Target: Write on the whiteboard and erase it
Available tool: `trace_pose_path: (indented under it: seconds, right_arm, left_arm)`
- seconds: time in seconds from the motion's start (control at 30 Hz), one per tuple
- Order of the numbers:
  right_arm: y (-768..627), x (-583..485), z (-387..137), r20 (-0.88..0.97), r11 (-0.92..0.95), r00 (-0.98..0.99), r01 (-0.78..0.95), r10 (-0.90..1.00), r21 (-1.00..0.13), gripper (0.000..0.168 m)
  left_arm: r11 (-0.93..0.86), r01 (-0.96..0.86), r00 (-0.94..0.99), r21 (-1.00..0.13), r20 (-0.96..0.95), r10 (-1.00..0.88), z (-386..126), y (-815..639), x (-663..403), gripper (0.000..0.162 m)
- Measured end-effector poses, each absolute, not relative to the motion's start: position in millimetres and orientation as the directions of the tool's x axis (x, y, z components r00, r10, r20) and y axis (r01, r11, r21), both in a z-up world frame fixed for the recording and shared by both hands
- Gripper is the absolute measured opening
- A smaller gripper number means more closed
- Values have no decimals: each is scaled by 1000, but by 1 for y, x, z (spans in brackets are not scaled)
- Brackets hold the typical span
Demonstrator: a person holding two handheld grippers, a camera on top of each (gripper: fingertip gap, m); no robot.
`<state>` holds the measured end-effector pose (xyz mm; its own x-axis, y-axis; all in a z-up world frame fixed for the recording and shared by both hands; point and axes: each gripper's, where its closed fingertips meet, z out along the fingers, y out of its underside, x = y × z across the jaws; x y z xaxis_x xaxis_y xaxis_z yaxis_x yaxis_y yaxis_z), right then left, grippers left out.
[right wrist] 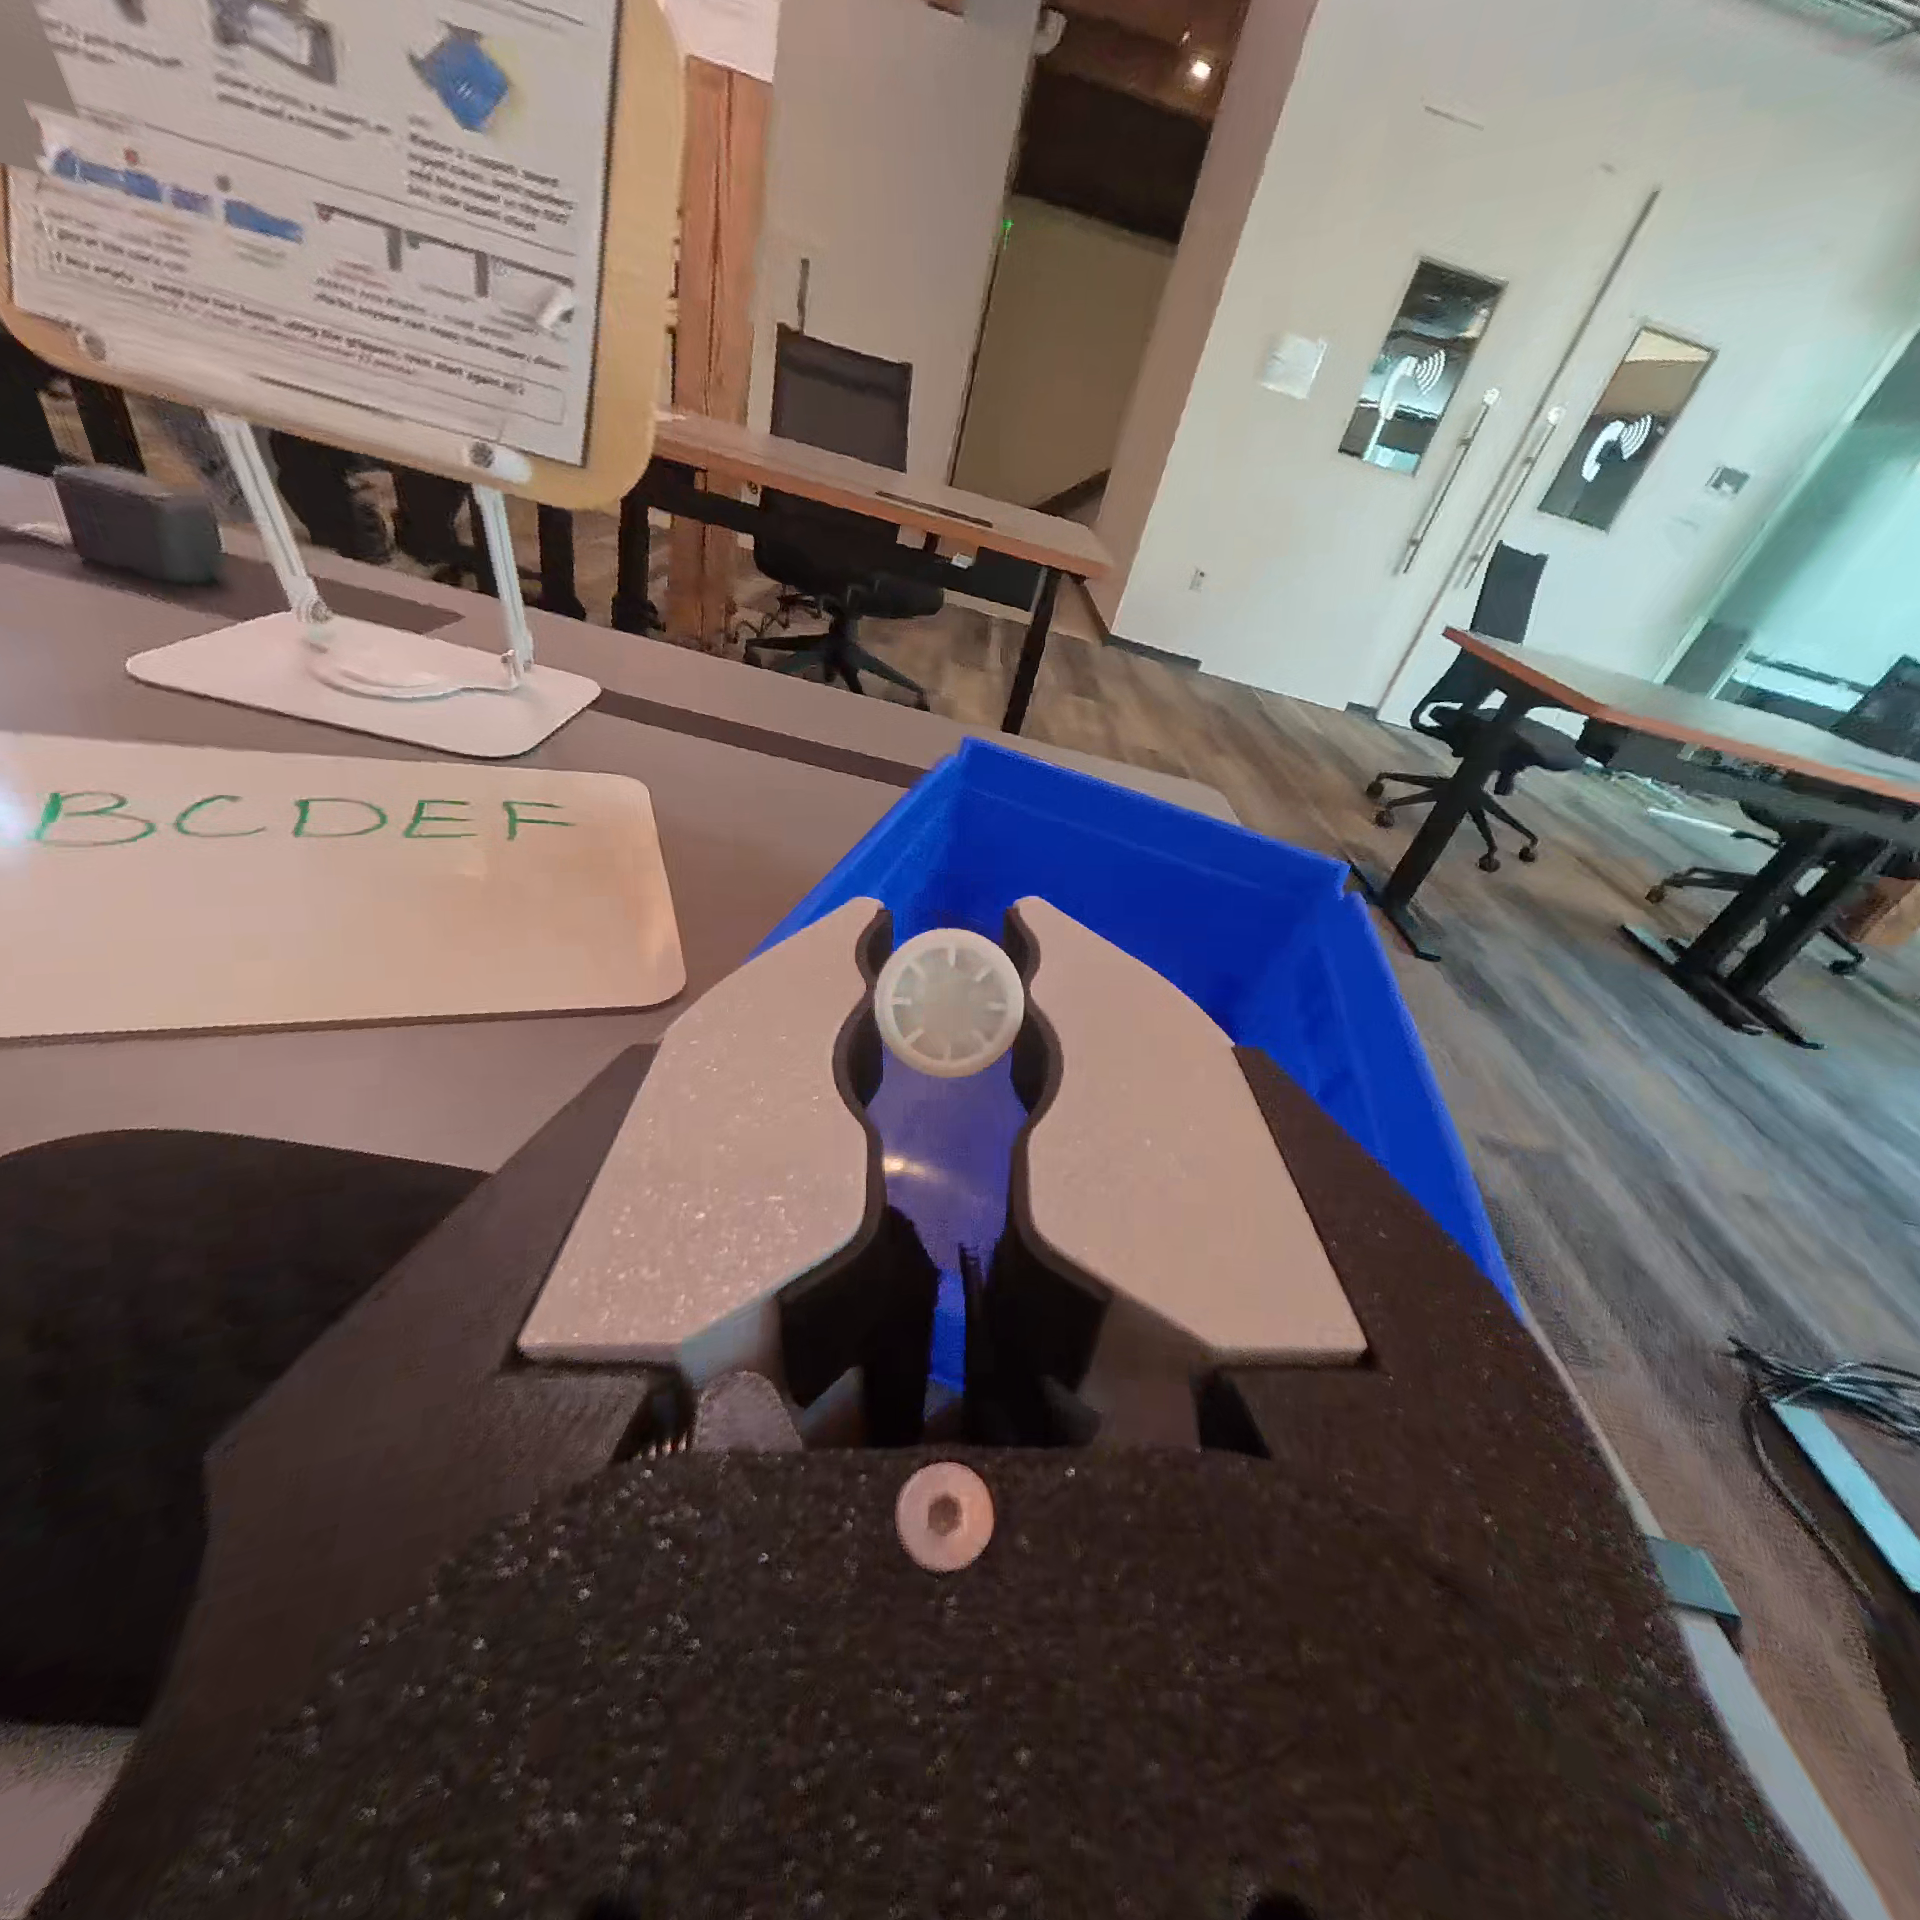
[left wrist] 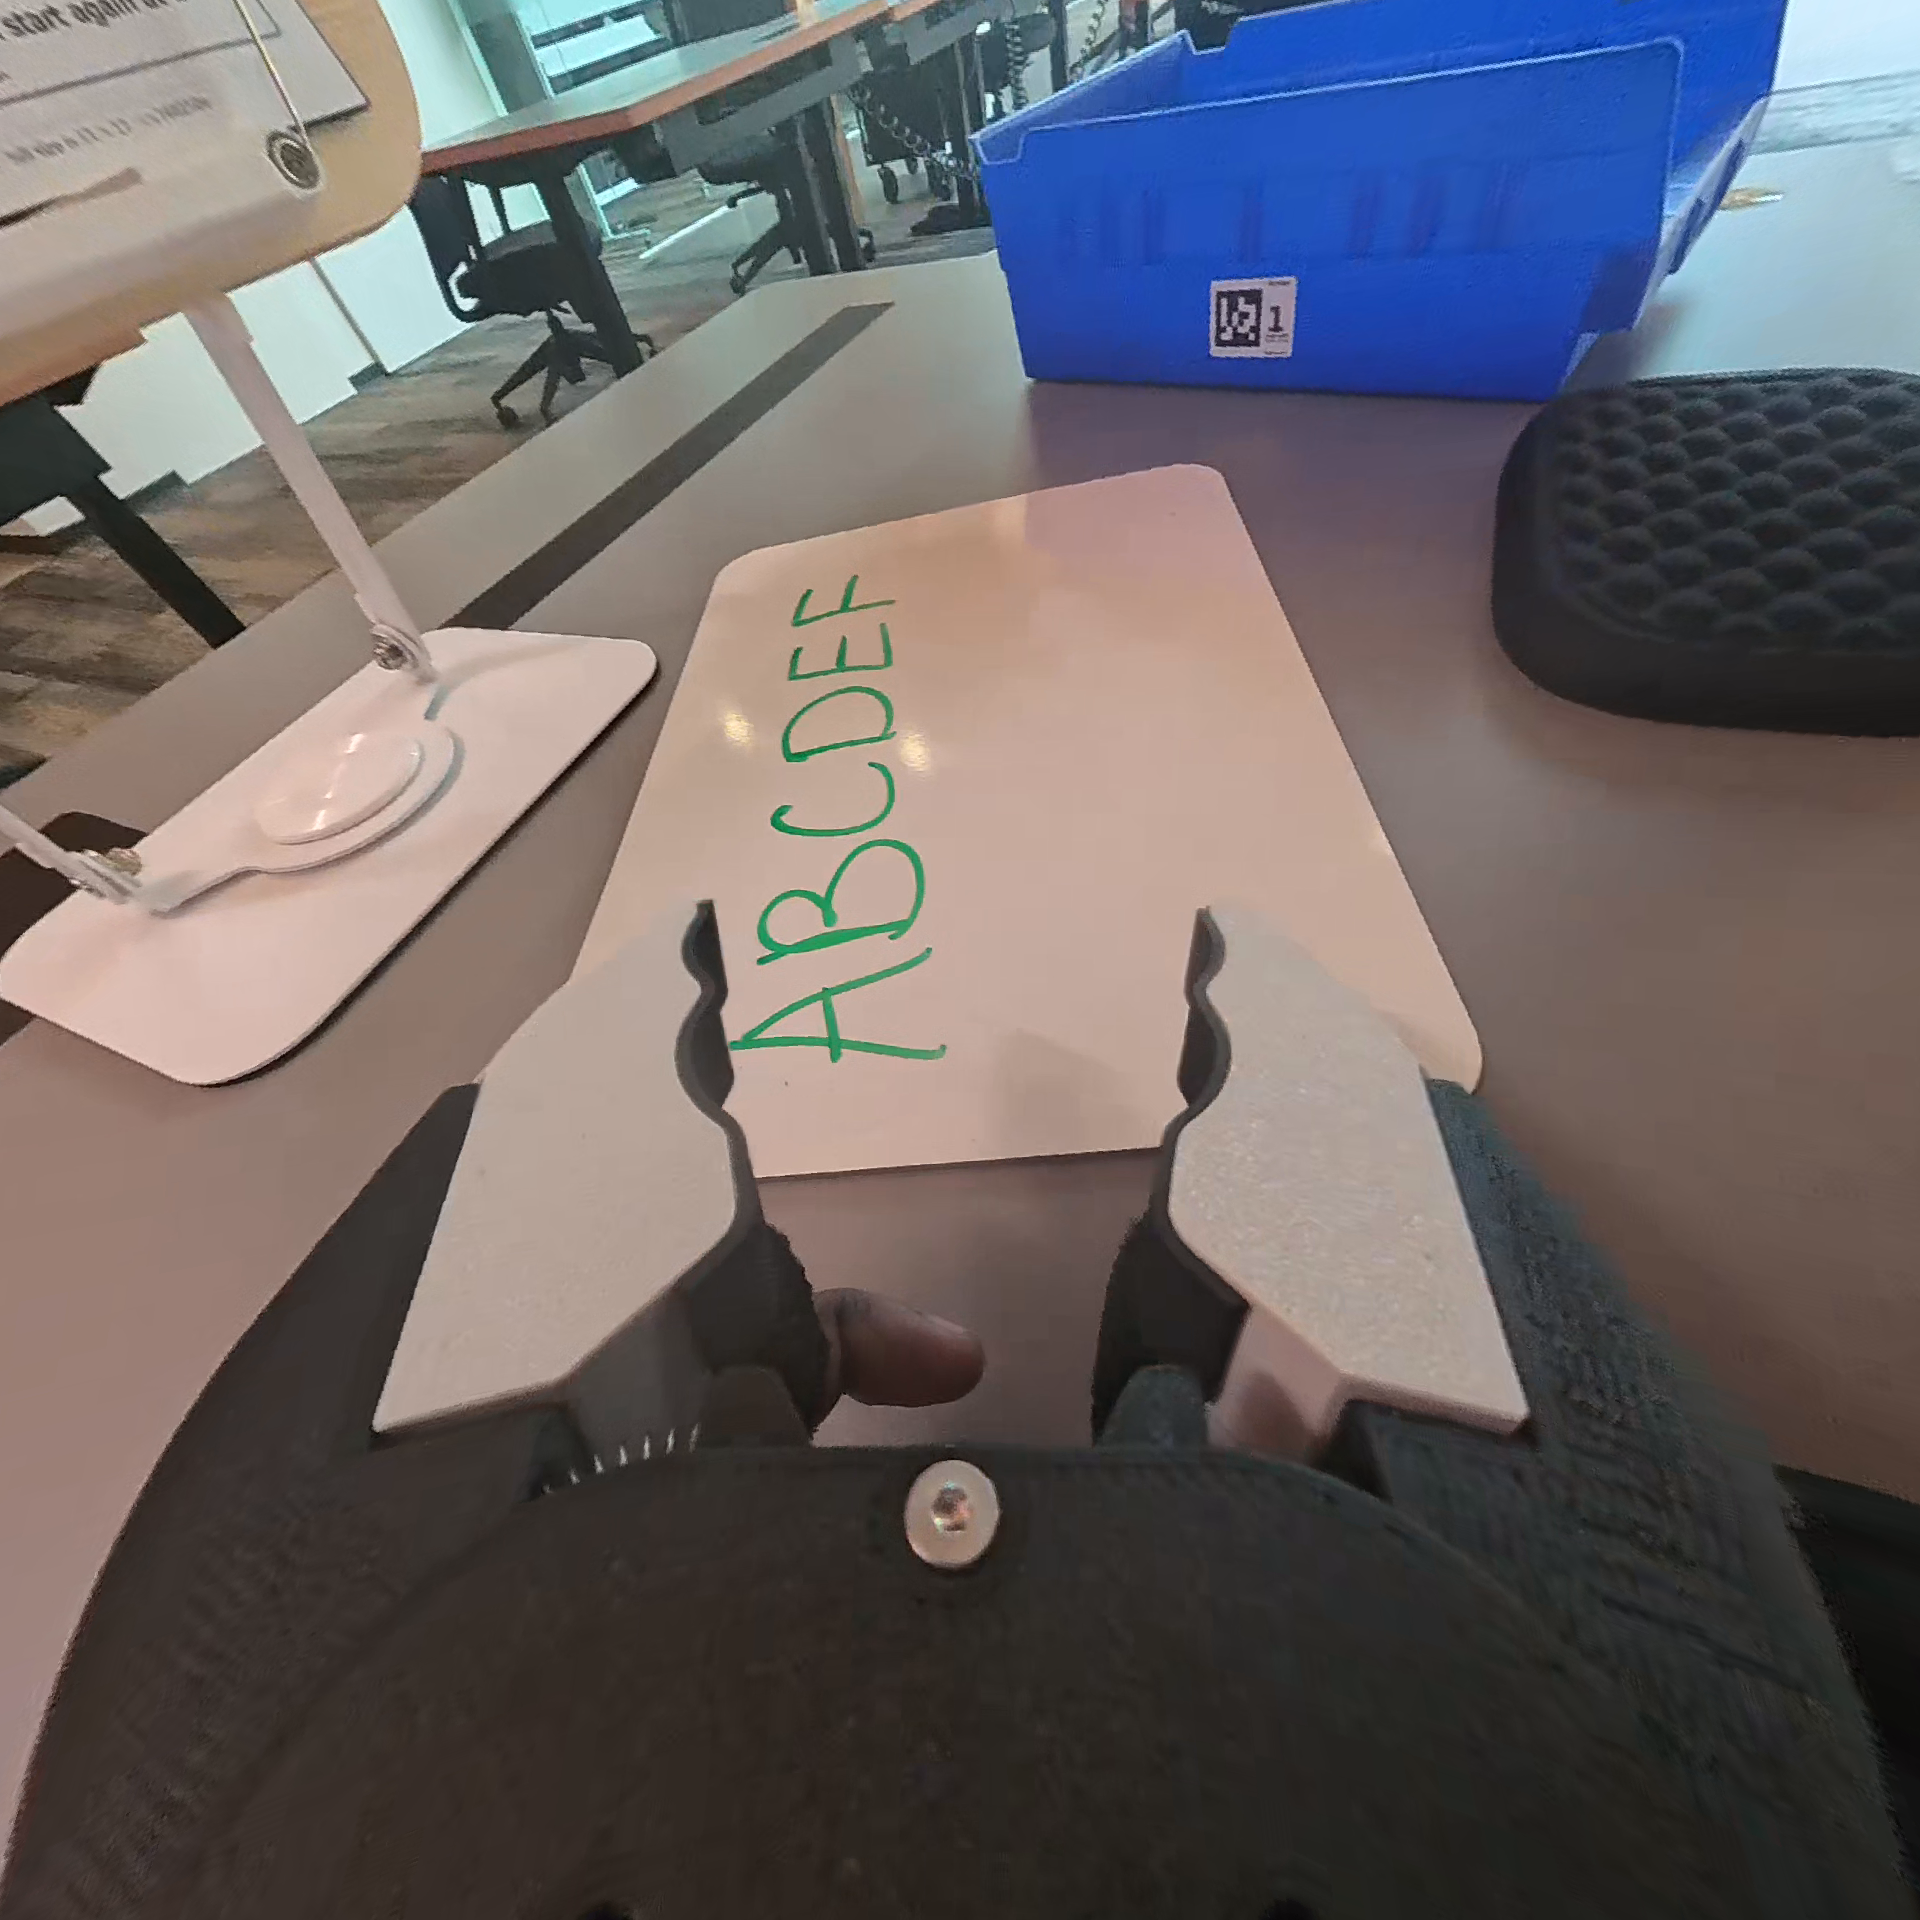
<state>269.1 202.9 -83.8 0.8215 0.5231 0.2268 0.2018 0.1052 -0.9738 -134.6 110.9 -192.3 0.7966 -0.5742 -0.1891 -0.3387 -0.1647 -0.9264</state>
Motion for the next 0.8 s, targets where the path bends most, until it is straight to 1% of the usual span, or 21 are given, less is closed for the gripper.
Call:
trace_pose_path:
  seconds: [0.1, 0.27, 0.4, 0.53, 0.6, 0.7, 0.8]
  right_arm:
    - [221, 273, -95, 195, 71, 834, 185, 517, -980, 21]
    - [278, 250, -134, 159, -126, 807, 277, 569, -952, 21]
    - [324, 224, -135, 126, -128, 783, 254, 610, -959, 21]
    - [351, 219, -162, 113, -219, 791, 299, 602, -929, 21]
    - [347, 221, -166, 110, -249, 796, 313, 595, -916, 21]
    - [330, 229, -174, 127, -358, 802, 394, 583, -846, 21]
    - [307, 243, -192, 145, -499, 799, 494, 584, -712, 21]
  left_arm:
    - [-148, -346, 812, -926, -217, -541, -182, 110, -135, 83]
    - [-97, -335, 828, -937, -244, -505, -146, 93, -121, 79]
    - [-60, -322, 833, -945, -252, -493, -126, 71, -109, 75]
    - [-153, -306, 884, -940, -221, -412, -120, 56, -122, 71]
    - [-207, -288, 906, -935, -196, -376, -117, 46, -132, 71]
    - [-234, -268, 933, -935, -191, -305, -107, 32, -150, 68]
    - [-263, -271, 945, -926, -204, -257, -95, 12, -166, 67]
